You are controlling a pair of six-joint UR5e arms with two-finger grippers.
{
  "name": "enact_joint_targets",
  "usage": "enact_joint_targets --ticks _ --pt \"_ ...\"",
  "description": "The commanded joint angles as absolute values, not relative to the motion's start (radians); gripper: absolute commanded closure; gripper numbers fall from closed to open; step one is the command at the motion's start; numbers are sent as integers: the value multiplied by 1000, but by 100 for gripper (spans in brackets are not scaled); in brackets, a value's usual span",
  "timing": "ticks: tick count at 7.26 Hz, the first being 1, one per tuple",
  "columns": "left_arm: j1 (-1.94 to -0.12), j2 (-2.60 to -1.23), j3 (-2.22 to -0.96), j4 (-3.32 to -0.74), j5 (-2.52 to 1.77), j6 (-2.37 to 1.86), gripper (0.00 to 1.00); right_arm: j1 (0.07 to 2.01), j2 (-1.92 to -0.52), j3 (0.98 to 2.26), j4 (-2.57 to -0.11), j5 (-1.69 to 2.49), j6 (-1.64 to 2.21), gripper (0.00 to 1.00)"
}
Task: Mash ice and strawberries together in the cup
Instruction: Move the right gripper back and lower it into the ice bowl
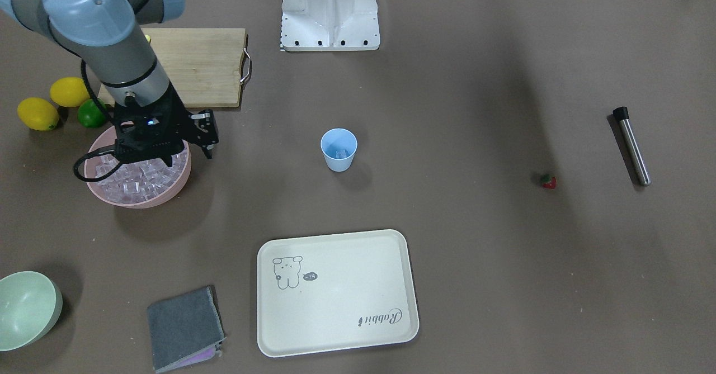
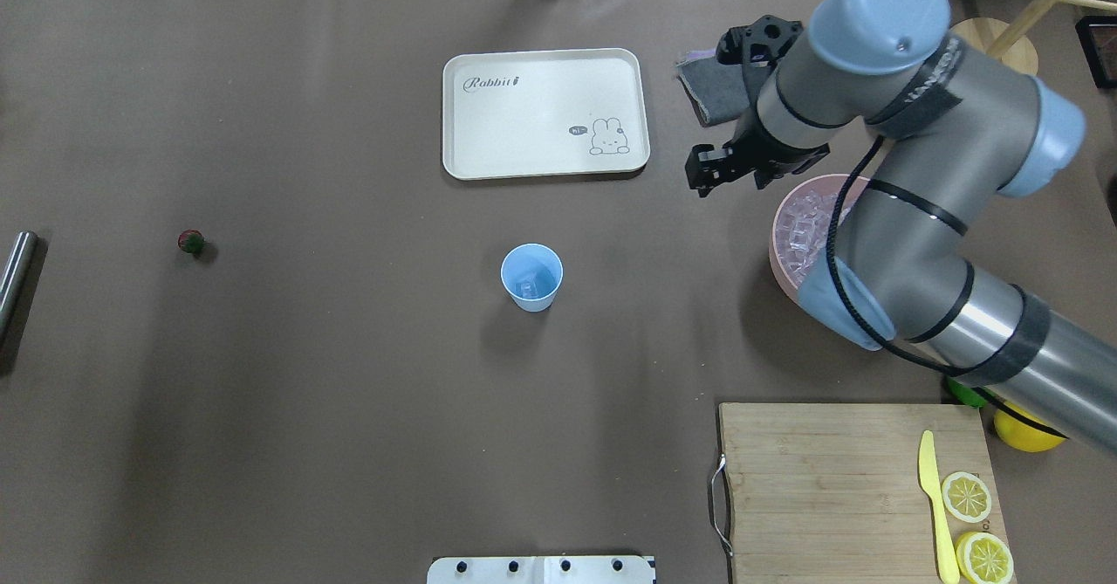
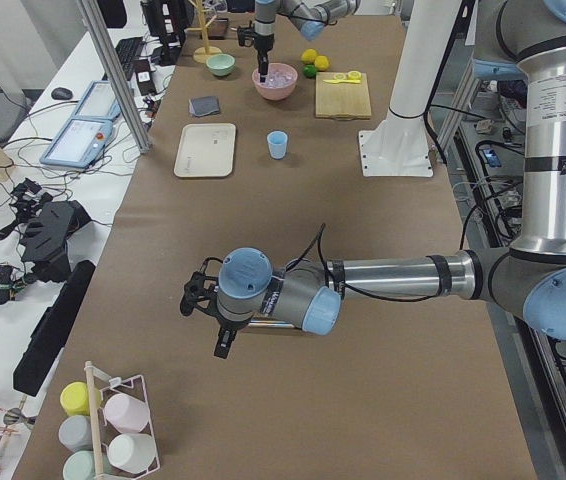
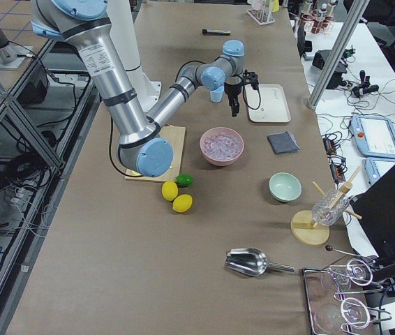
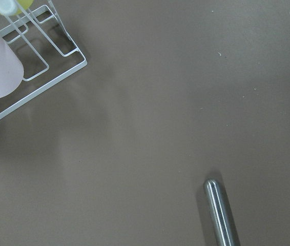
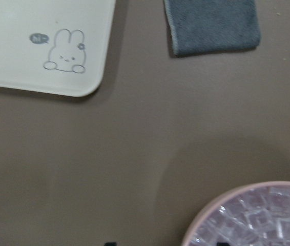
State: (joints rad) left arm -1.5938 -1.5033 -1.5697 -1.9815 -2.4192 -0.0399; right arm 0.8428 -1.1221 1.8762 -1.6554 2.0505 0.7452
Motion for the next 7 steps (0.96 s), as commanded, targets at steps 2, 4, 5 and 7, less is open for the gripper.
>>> enact_joint_targets --ticks 2,4,5,7 --pt "-1594 -1502 -1577 -1980 -2419 -40 2 850 -1259 1898 -1667 2001 629 31" --pt "-1594 -1502 -1586 -1980 -2419 -40 2 854 -1311 1905 -1667 1991 578 34" --pt "-1594 -1502 -1586 -1980 -2419 -40 2 850 -1328 1899 -1666 1990 581 39" --pt "-1594 -1502 -1585 -1980 -2418 -40 2 809 -1312 1895 -1664 1988 591 39"
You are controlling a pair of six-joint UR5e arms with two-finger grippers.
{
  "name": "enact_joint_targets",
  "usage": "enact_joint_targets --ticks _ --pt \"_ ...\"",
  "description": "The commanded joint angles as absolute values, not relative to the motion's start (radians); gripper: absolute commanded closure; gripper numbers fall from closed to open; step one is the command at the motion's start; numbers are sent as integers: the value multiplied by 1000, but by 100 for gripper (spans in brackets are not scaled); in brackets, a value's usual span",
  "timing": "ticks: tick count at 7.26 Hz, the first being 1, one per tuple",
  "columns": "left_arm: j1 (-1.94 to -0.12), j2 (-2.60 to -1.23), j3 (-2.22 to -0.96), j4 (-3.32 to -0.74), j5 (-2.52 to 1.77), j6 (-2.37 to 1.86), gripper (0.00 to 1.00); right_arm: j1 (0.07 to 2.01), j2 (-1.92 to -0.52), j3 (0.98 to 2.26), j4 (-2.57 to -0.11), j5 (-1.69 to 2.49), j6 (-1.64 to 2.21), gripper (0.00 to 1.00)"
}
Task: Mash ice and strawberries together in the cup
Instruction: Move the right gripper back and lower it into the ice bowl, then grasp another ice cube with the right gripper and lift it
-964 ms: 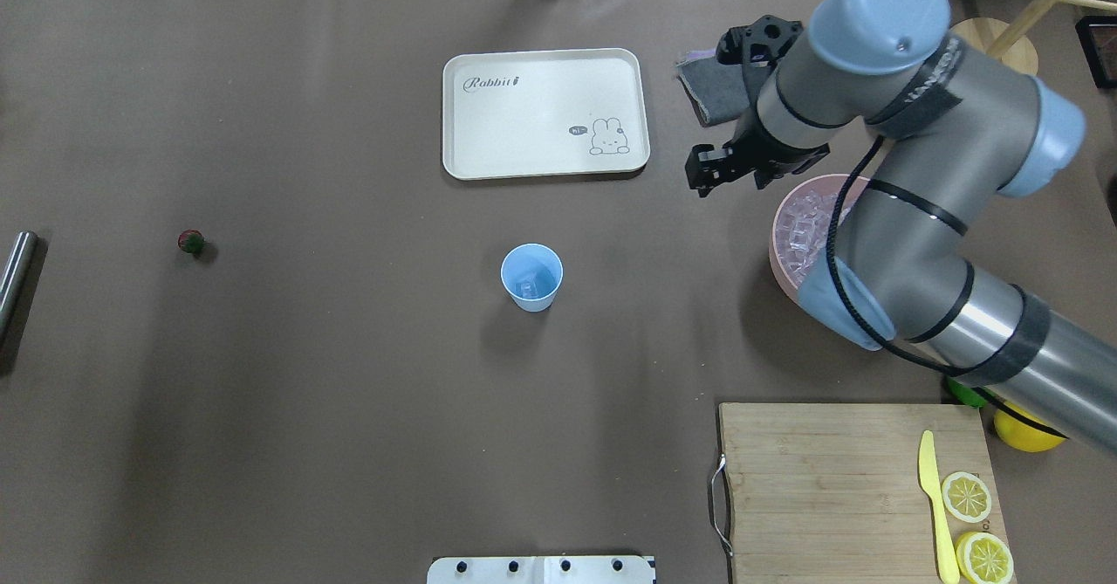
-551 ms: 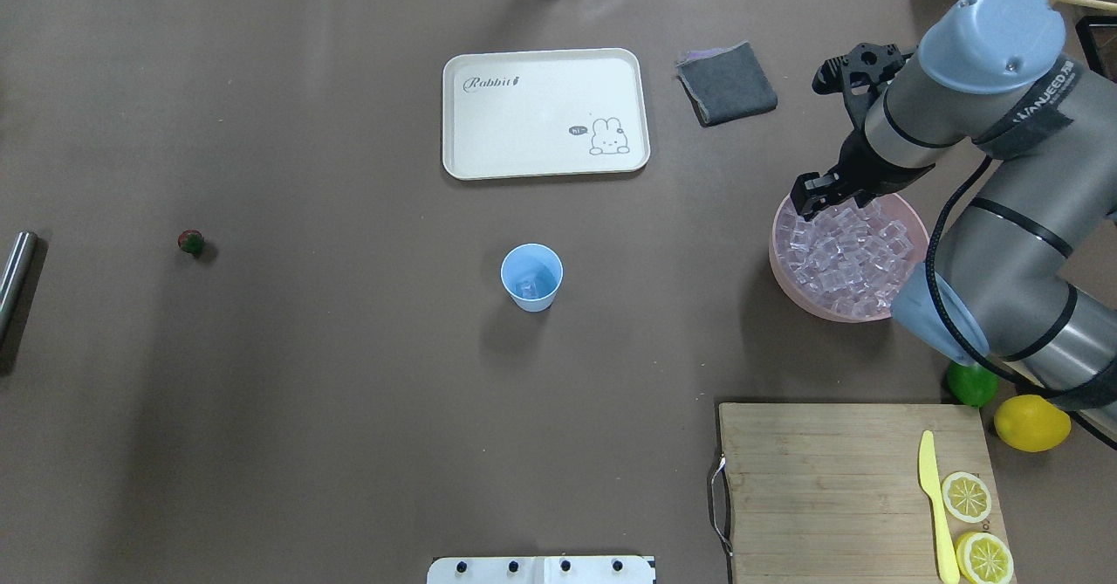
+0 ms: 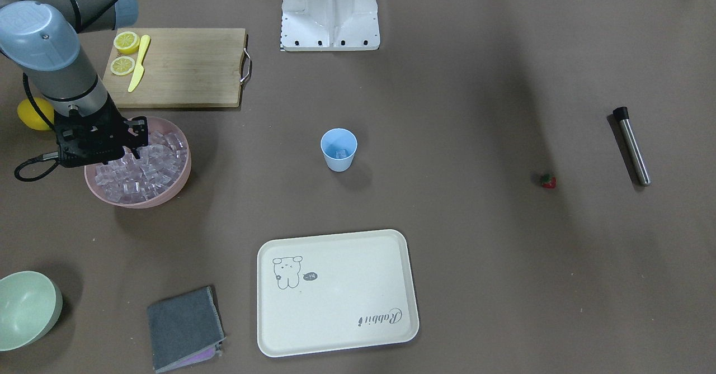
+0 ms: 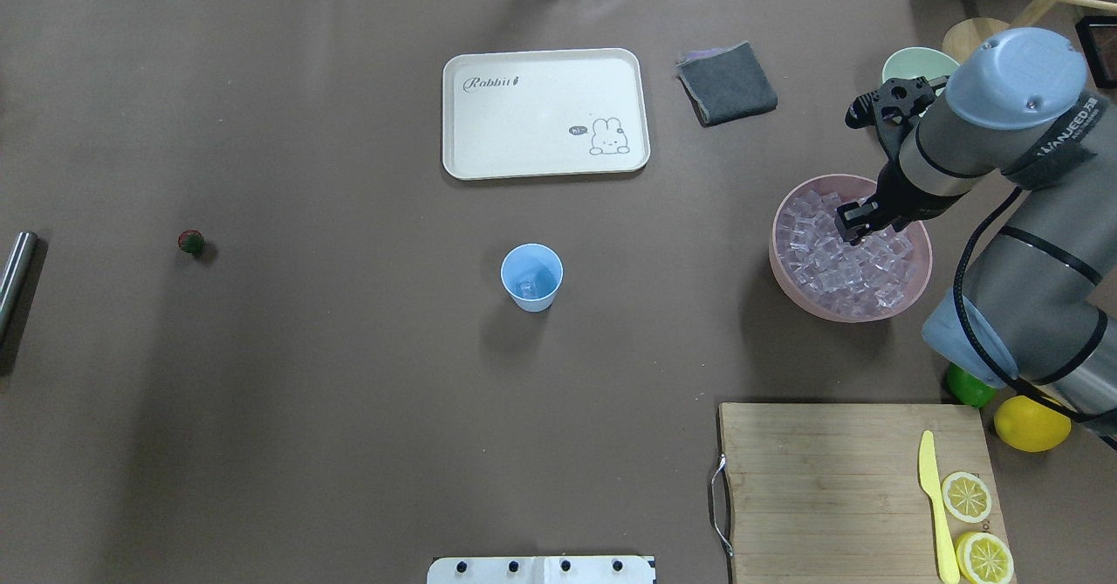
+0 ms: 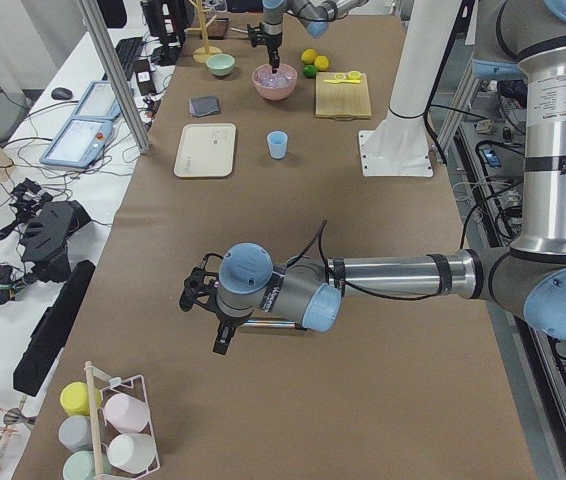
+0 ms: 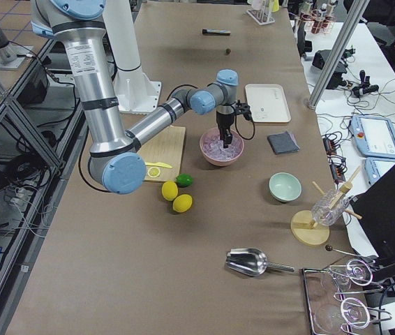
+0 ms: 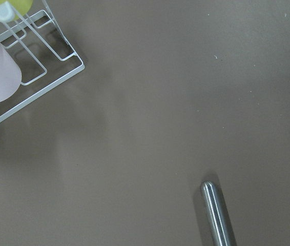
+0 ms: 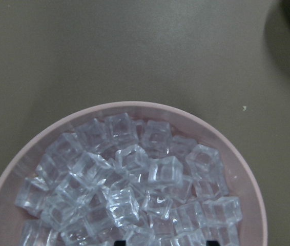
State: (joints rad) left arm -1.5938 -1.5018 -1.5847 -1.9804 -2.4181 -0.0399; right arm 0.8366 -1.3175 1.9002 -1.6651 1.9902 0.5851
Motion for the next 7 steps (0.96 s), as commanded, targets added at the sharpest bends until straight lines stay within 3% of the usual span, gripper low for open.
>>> enact_joint_targets --ticks 1,3,7 --pt "-1594 -1502 -1585 -1980 -2418 -40 2 805 -1312 1896 -1664 1983 592 39" --pt "-1594 -1502 -1585 -1980 -2416 -40 2 784 -1324 1896 -1664 1970 594 40" --pt "-1594 -1502 -1582 -1982 -2414 -38 2 741 -1338 1891 -1664 1939 615 52"
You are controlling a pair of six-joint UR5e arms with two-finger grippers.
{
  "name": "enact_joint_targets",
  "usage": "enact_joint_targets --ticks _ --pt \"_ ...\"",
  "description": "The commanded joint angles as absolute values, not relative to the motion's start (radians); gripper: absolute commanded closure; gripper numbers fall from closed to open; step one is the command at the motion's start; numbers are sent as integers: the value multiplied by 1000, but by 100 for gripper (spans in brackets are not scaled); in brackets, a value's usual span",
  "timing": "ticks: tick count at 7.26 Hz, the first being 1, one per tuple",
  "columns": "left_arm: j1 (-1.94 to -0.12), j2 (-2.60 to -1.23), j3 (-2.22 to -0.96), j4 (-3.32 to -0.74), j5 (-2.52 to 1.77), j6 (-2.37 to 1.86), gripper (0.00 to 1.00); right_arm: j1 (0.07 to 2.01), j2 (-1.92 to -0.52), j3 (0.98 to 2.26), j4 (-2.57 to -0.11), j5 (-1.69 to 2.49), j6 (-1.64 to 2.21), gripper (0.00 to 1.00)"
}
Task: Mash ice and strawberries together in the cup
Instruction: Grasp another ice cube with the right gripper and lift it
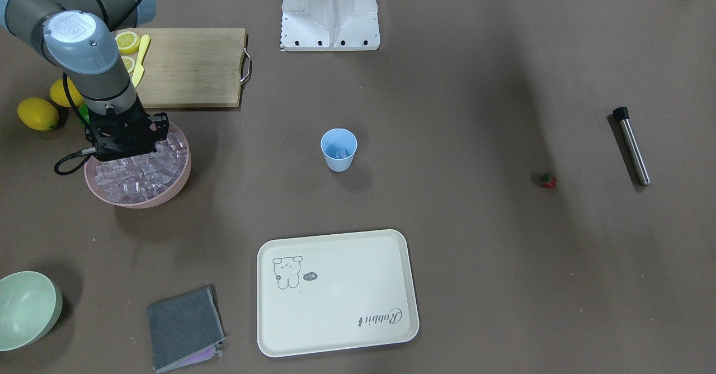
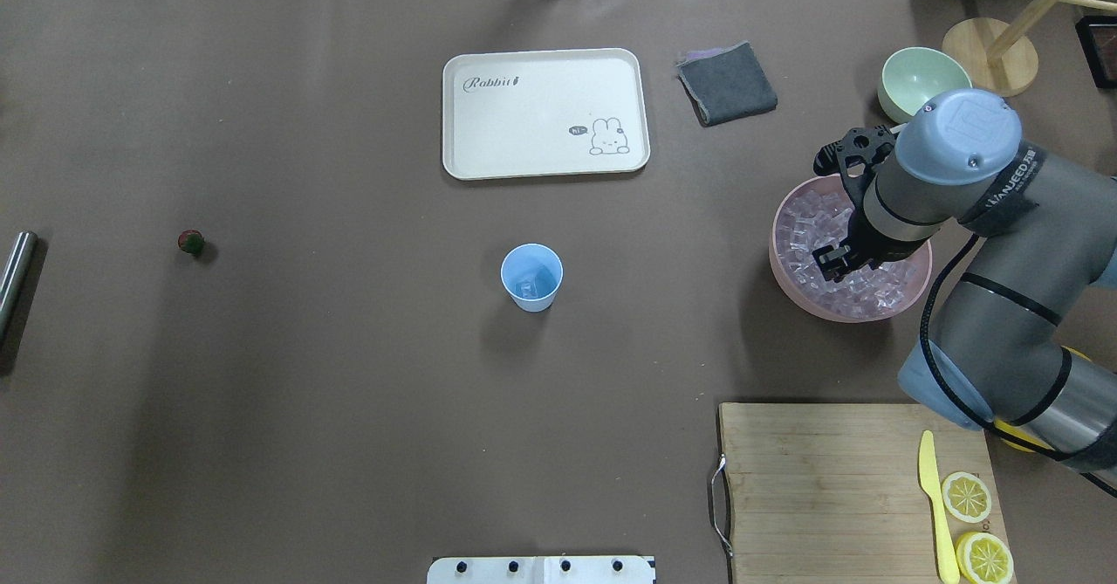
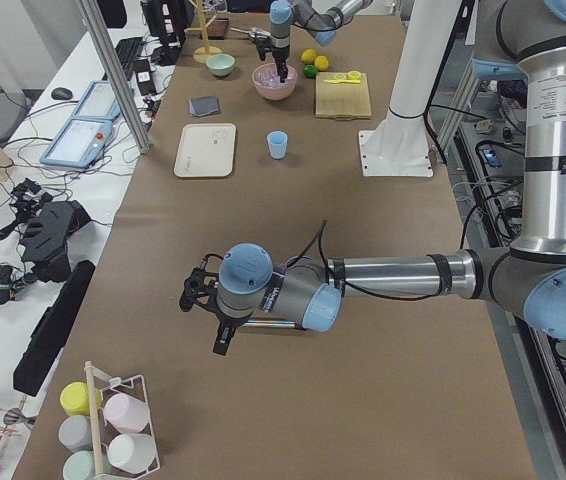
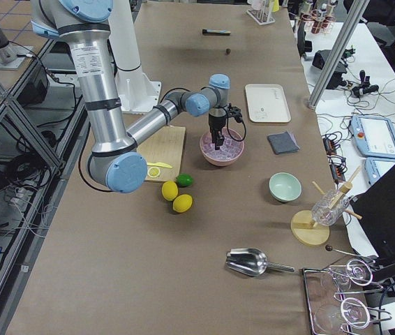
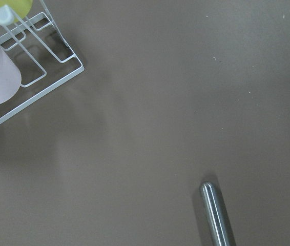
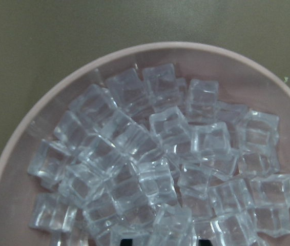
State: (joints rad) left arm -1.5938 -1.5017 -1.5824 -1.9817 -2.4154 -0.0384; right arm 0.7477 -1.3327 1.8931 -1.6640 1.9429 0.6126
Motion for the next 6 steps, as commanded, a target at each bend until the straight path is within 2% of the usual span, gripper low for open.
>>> enact_joint_targets --ticks 1,2,4,6 --pt "-1594 -1500 -1580 -1982 -2414 -37 2 741 -1347 1891 -1664 1936 614 55" --pt "-1595 -1494 -1585 -1983 -2419 -38 2 741 -1351 1891 -1663 1931 606 62" --pt "-1594 -1482 -1588 -1985 -2418 -37 2 738 -1345 1890 -1663 1928 606 71" --pt "-1595 -1480 -1585 -1985 -2418 -34 2 735 -1335 1899 -1663 1930 607 75"
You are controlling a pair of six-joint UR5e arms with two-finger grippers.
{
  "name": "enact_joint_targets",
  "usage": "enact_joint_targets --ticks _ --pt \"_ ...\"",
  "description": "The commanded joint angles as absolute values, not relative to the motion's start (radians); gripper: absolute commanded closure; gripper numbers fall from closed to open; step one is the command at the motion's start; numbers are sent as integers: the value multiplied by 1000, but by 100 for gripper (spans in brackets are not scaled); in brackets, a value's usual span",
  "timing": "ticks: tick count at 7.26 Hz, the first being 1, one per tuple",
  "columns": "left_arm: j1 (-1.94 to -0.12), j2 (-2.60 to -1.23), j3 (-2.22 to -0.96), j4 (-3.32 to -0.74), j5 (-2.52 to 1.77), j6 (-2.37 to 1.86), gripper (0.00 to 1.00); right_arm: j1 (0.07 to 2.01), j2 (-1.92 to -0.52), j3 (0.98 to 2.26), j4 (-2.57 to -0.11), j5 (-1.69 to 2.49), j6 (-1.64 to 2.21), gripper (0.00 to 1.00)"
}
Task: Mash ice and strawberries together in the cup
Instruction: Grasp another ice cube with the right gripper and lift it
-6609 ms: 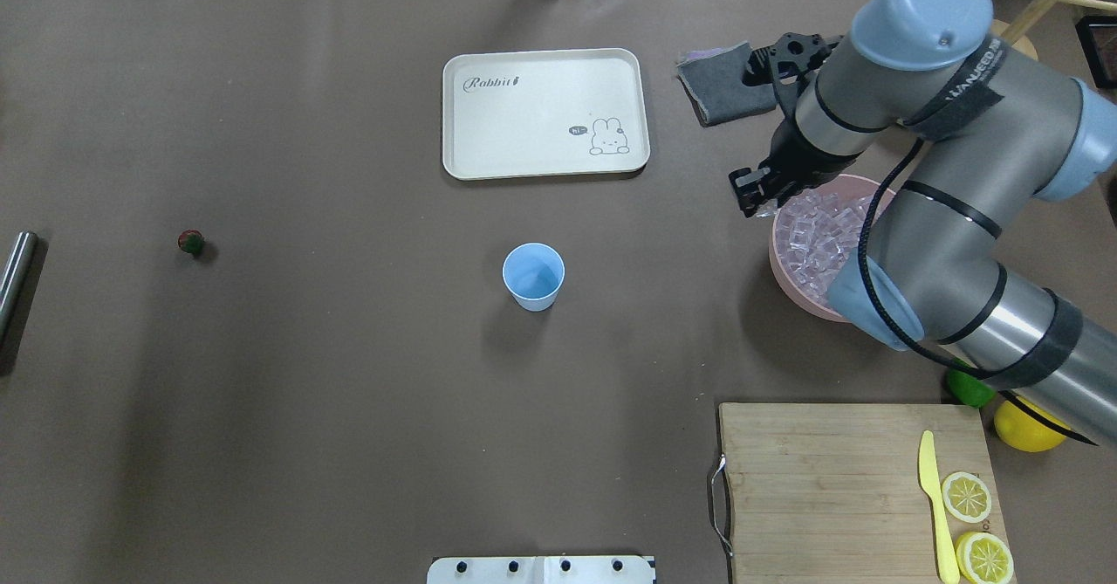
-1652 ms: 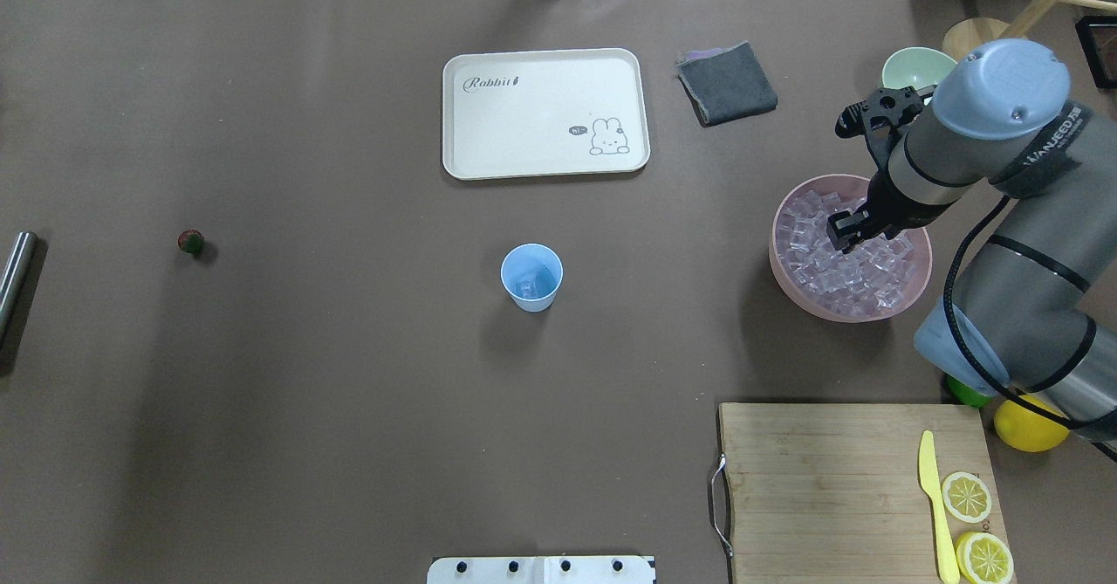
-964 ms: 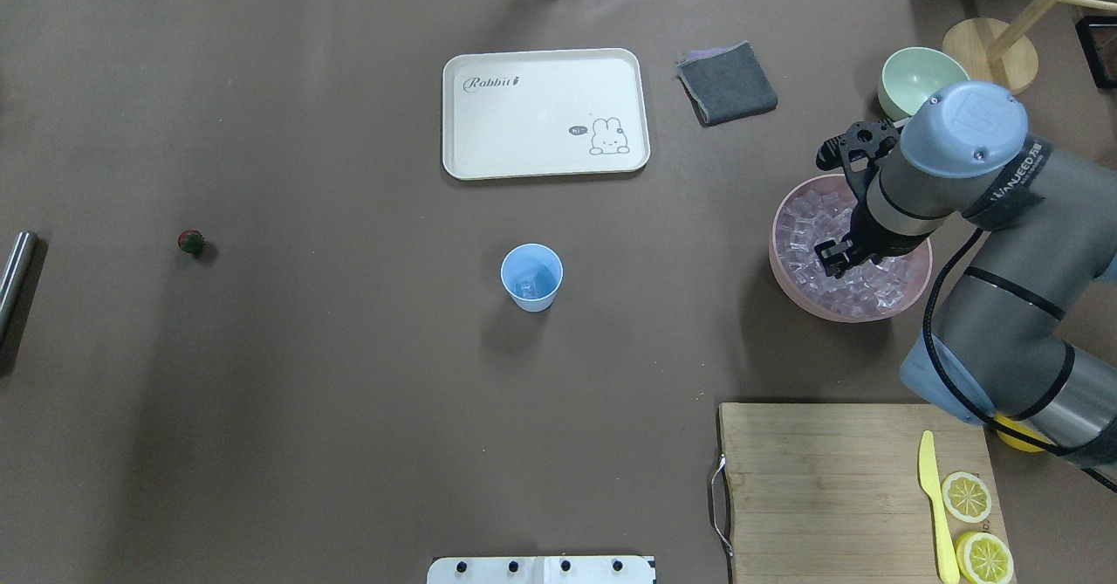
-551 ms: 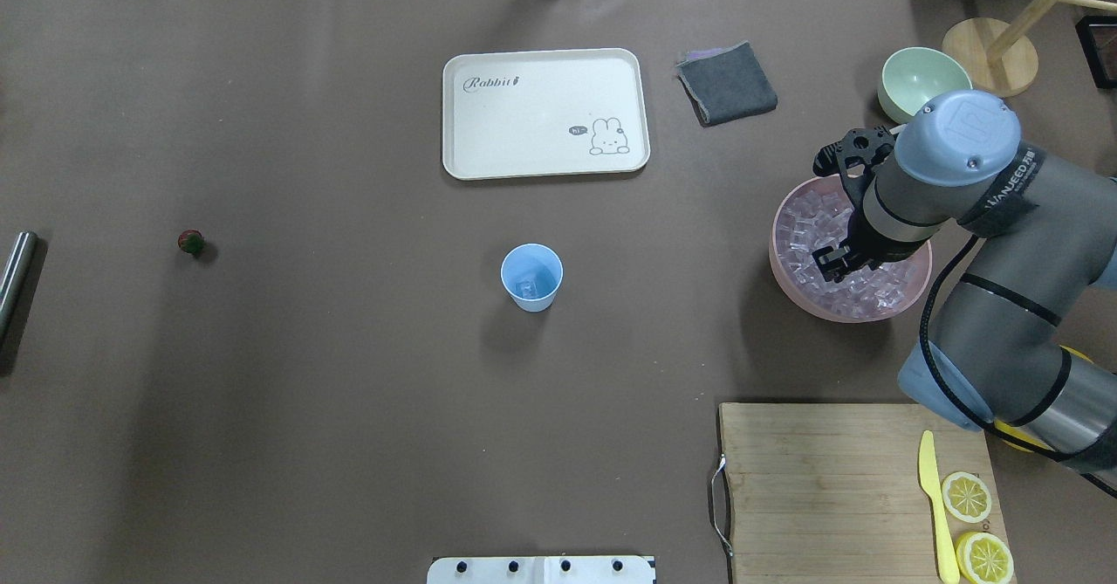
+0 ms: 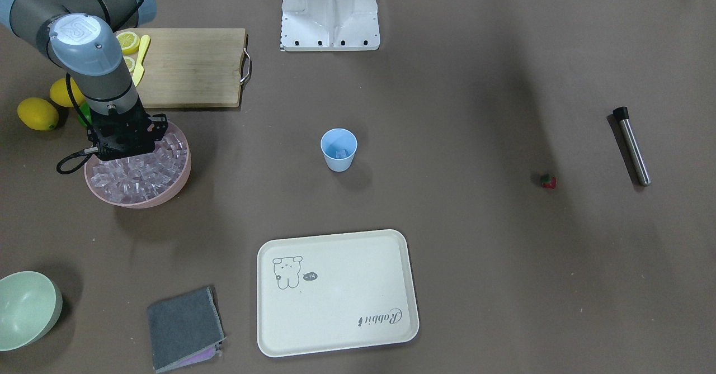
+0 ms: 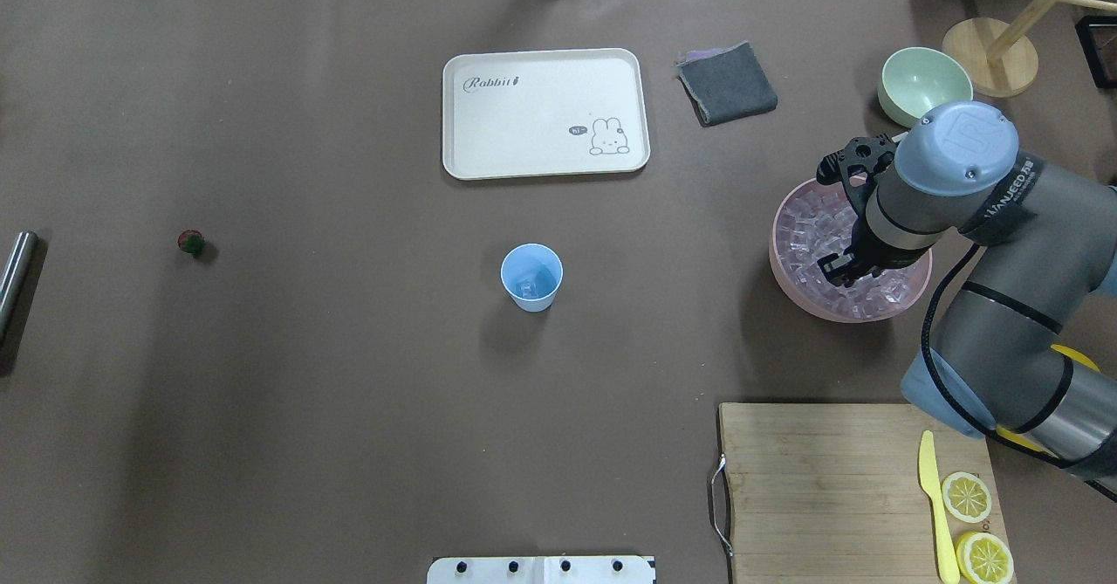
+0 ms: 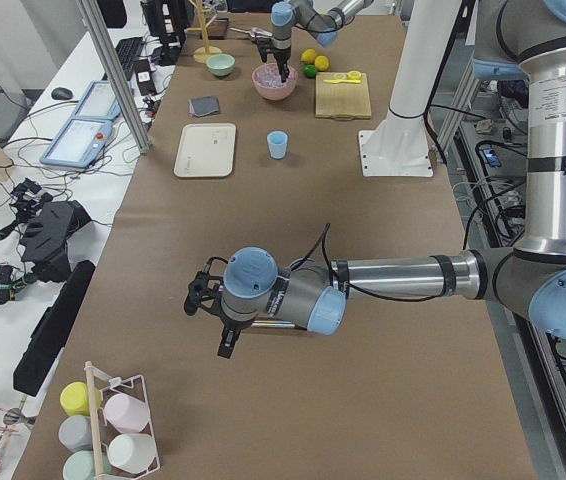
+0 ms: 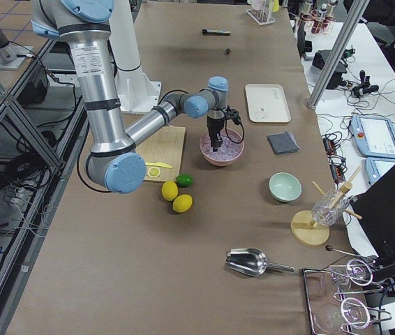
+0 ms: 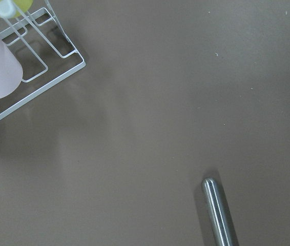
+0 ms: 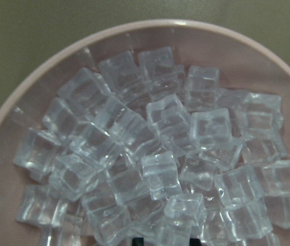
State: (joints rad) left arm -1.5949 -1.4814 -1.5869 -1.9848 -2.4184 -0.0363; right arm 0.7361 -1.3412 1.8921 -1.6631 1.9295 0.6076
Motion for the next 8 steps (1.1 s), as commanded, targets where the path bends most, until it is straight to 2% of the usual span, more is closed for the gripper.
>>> enact_joint_targets --ticks 1,3,5,6,8 --pt "-1594 -1480 -1585 -1985 -2418 -34 2 735 -1332 1904 -1664 1928 610 76" --pt "-1594 -1480 -1585 -1985 -2418 -35 2 738 -1331 1904 -1664 1931 604 77" --pt "-1594 -1482 -1588 -1985 -2418 -37 2 791 -1306 1960 -1674 1966 606 78" --pt "-1594 -1483 -1588 -1985 -2418 -38 2 799 -1264 1986 -1672 1997 617 78" --pt "-1594 -1483 -1592 -1983 -2419 -38 2 735 -1122 1948 -1667 2005 836 78"
